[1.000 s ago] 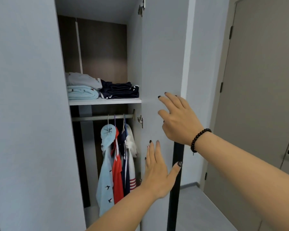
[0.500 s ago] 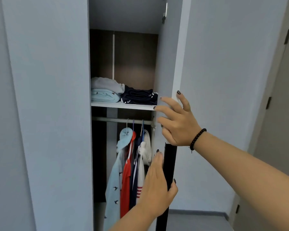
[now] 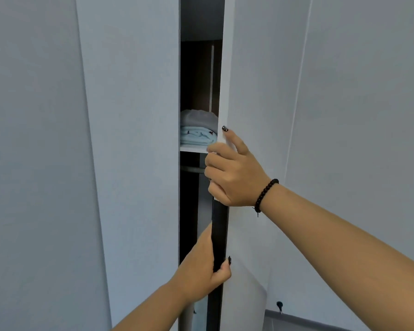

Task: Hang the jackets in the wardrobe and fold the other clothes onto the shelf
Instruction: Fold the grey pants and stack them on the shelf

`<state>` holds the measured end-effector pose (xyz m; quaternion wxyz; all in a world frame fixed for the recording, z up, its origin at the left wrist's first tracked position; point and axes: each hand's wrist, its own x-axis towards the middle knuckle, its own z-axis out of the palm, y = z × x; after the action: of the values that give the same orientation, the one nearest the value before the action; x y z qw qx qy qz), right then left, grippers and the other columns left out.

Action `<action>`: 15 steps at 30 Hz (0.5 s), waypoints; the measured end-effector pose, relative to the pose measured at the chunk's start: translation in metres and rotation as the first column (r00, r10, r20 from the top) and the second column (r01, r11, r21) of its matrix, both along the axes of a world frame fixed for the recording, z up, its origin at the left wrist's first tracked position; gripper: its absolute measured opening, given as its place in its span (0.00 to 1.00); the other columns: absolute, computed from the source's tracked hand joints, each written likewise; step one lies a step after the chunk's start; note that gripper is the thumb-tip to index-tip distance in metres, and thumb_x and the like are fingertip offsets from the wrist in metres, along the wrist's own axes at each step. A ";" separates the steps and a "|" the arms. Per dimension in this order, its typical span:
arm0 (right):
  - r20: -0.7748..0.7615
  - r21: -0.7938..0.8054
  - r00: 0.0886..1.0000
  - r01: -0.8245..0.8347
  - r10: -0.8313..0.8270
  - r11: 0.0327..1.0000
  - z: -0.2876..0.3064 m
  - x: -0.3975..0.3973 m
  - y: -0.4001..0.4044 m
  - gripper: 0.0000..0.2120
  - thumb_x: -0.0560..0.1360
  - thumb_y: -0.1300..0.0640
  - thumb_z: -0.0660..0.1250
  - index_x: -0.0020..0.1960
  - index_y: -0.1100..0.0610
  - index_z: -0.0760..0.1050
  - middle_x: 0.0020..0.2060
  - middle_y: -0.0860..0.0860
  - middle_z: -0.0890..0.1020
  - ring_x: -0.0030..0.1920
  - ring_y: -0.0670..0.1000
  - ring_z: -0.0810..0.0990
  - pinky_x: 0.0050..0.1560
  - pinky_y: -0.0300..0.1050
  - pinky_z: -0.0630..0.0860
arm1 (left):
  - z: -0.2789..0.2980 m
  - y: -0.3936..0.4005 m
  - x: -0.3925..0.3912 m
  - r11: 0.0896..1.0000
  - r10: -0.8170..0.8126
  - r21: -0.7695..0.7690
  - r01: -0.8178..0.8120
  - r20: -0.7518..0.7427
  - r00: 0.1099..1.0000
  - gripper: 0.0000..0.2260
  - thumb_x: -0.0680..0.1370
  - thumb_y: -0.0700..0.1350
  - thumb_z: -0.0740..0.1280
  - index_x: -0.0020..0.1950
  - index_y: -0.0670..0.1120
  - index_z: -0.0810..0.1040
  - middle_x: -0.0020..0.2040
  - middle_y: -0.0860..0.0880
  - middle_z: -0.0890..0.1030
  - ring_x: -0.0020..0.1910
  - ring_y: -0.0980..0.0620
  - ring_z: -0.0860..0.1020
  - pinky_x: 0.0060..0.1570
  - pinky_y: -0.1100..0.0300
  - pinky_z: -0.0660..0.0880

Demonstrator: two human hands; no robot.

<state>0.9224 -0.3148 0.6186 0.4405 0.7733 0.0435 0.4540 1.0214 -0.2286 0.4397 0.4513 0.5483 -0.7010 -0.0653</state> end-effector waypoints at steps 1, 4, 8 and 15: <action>-0.015 -0.009 1.000 0.005 -0.005 1.000 -0.001 0.011 -0.004 0.10 0.70 0.62 0.59 0.32 0.60 0.75 0.32 0.52 0.75 0.44 0.56 0.80 0.73 0.59 0.57 | 0.000 -0.001 0.014 1.000 0.003 -0.001 -0.003 -0.007 1.000 0.34 0.74 0.54 0.62 0.65 0.80 0.44 0.60 0.77 0.65 0.59 0.73 0.70 0.51 0.83 0.64; -0.059 -0.033 0.998 0.034 -0.035 0.999 -0.004 0.048 -0.019 0.11 0.71 0.62 0.59 0.32 0.60 0.75 0.31 0.52 0.75 0.44 0.55 0.79 0.72 0.59 0.60 | -0.004 -0.012 0.058 1.000 0.029 0.008 -0.029 0.009 1.000 0.35 0.74 0.56 0.62 0.70 0.75 0.40 0.68 0.77 0.56 0.69 0.72 0.61 0.63 0.80 0.59; -0.062 -0.004 0.997 0.046 -0.047 0.999 -0.003 0.105 -0.042 0.10 0.69 0.62 0.60 0.29 0.59 0.71 0.27 0.51 0.71 0.38 0.54 0.75 0.72 0.56 0.60 | -0.011 -0.045 0.125 0.997 0.069 0.024 -0.071 0.076 0.995 0.34 0.77 0.58 0.61 0.74 0.67 0.41 0.78 0.66 0.44 0.75 0.68 0.49 0.73 0.65 0.58; -0.074 0.018 0.994 0.087 -0.086 0.996 -0.006 0.179 -0.095 0.09 0.68 0.63 0.60 0.29 0.60 0.71 0.28 0.51 0.72 0.38 0.55 0.76 0.72 0.54 0.60 | -0.021 -0.106 0.212 0.975 0.195 0.072 -0.211 0.186 0.963 0.34 0.73 0.73 0.52 0.77 0.61 0.55 0.74 0.62 0.27 0.75 0.61 0.32 0.76 0.57 0.51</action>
<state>1.1018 -0.4100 0.6129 0.4497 0.7952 0.0212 0.4062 1.2339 -0.3349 0.4185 0.3658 0.6410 -0.6748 -0.0013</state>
